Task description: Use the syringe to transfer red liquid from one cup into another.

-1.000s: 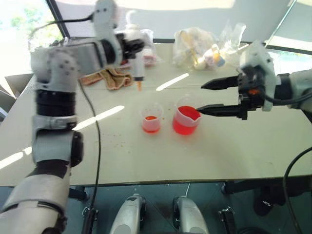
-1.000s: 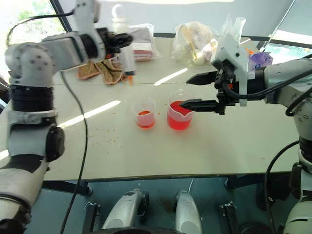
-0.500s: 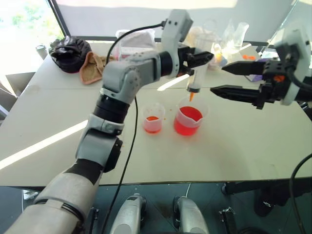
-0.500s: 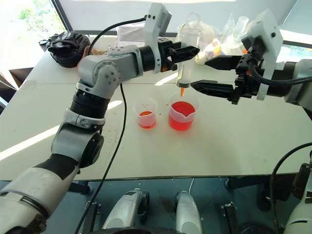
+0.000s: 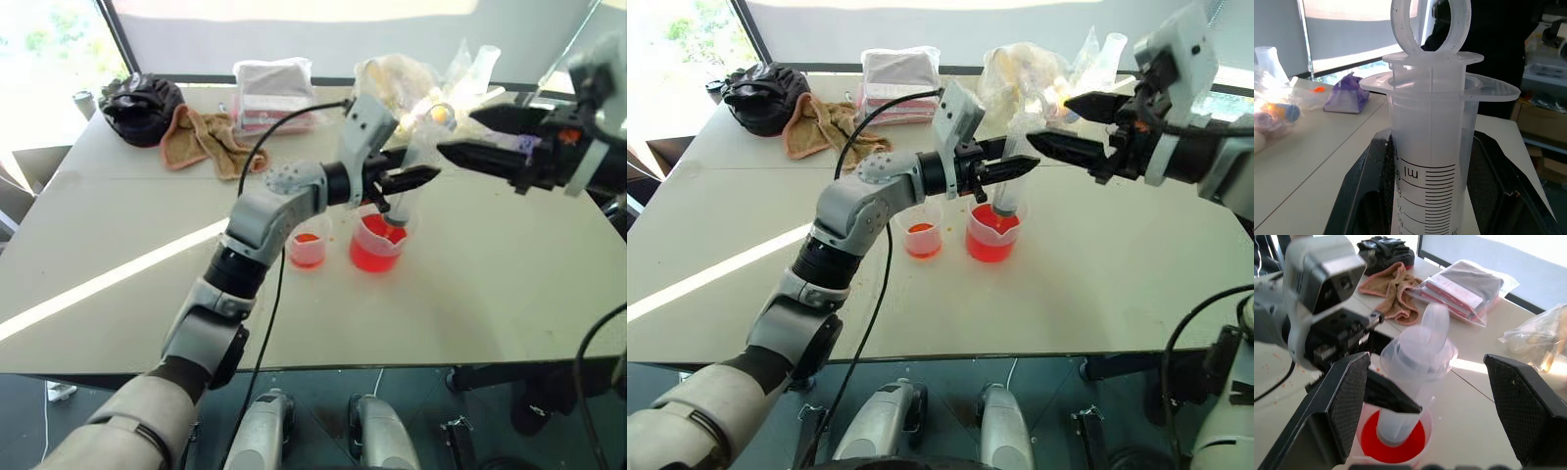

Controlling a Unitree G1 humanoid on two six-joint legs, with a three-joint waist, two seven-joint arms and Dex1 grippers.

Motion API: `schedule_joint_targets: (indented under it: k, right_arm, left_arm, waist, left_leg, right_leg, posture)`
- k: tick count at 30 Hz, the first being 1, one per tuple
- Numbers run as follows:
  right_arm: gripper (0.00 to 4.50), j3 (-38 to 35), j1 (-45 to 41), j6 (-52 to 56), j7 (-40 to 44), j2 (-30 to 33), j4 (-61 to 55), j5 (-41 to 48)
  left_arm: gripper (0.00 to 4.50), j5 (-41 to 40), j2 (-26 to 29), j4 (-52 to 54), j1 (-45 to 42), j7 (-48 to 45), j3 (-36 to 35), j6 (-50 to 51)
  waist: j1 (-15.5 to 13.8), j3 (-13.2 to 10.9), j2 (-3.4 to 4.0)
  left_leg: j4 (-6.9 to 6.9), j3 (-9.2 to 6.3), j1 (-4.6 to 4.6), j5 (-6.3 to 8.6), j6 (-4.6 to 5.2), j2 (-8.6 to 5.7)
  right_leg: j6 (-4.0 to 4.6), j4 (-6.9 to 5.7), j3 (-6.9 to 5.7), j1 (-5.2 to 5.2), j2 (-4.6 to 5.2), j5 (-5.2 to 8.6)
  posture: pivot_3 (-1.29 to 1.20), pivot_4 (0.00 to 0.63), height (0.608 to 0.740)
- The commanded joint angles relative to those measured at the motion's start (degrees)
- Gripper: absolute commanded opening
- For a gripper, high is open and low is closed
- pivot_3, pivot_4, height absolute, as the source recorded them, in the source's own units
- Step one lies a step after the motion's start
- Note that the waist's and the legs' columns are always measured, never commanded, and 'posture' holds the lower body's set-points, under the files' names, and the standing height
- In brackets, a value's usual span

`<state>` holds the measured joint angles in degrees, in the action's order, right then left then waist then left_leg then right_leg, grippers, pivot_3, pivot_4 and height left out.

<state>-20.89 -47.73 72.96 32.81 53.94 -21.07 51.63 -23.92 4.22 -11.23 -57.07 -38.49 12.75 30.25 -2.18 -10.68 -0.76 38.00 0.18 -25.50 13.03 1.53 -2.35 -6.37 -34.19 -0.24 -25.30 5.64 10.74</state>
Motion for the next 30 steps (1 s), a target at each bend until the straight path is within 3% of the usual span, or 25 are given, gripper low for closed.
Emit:
schedule_joint_targets:
  k: [1, 17, 20, 26, 30]
  right_arm:
    - [3.91, 0.06, -2.14, 1.46, -4.13, -1.99, 0.64, 0.36]
    - [3.91, 2.44, -1.97, 2.81, -11.27, -8.5, 1.72, 0.34]
    - [3.1, 2.62, -2.23, 3.09, -11.44, -8.58, 2.12, 0.64]
    - [0.02, 2.3, -2.45, 3.95, -11.72, -9.17, 2.36, 1.6]
    - [0.02, 1.82, -2.82, 4.39, -12.46, -10.11, 2.53, 2.45]
  left_arm:
    - [1.49, 3.44, -0.35, 0.64, 0.36, -0.48, 1.1, -4.1]
    - [1.49, 9.2, -1.46, 0.51, 2.98, -1.87, 2.1, -7.29]
    - [1.48, 9.28, -1.89, 0.14, 2.91, -1.52, 1.58, -7.12]
    - [1.48, 9.43, -2.57, -0.47, 2.72, -1.08, 0.63, -6.78]
    - [1.48, 9.3, -2.72, -0.55, 2.91, -1.13, 0.53, -6.47]
  waist:
    - [-0.02, 0.0, 0.0]
    - [0.0, 0.01, 0.02]
    - [0.01, 0.01, 0.02]
    - [0.05, 0.01, 0.02]
    - [0.02, 0.01, 0.02]
  left_leg:
    - [0.0, 0.0, 0.0, 0.0, 0.0, 0.0]
    - [0.03, 0.02, 0.0, 0.02, 0.06, 0.0]
    - [0.03, 0.02, 0.01, 0.02, 0.07, 0.0]
    - [0.04, 0.02, 0.01, 0.02, 0.07, 0.0]
    - [0.04, 0.02, 0.01, 0.02, 0.08, 0.0]
  right_leg:
    - [0.0, 0.0, 0.0, 0.01, -0.01, 0.0]
    - [-0.05, -0.04, -0.02, 0.02, -0.11, -0.03]
    - [-0.06, -0.04, -0.02, 0.02, -0.12, -0.03]
    - [-0.17, -0.04, -0.03, 0.03, -0.14, -0.09]
    - [-0.18, -0.05, -0.03, 0.03, -0.15, -0.1]
  posture:
    - [0.0, 0.15, 0.74]
    - [0.0, 0.15, 0.74]
    - [0.0, 0.15, 0.74]
    - [0.0, 0.15, 0.74]
    - [0.0, 0.15, 0.74]
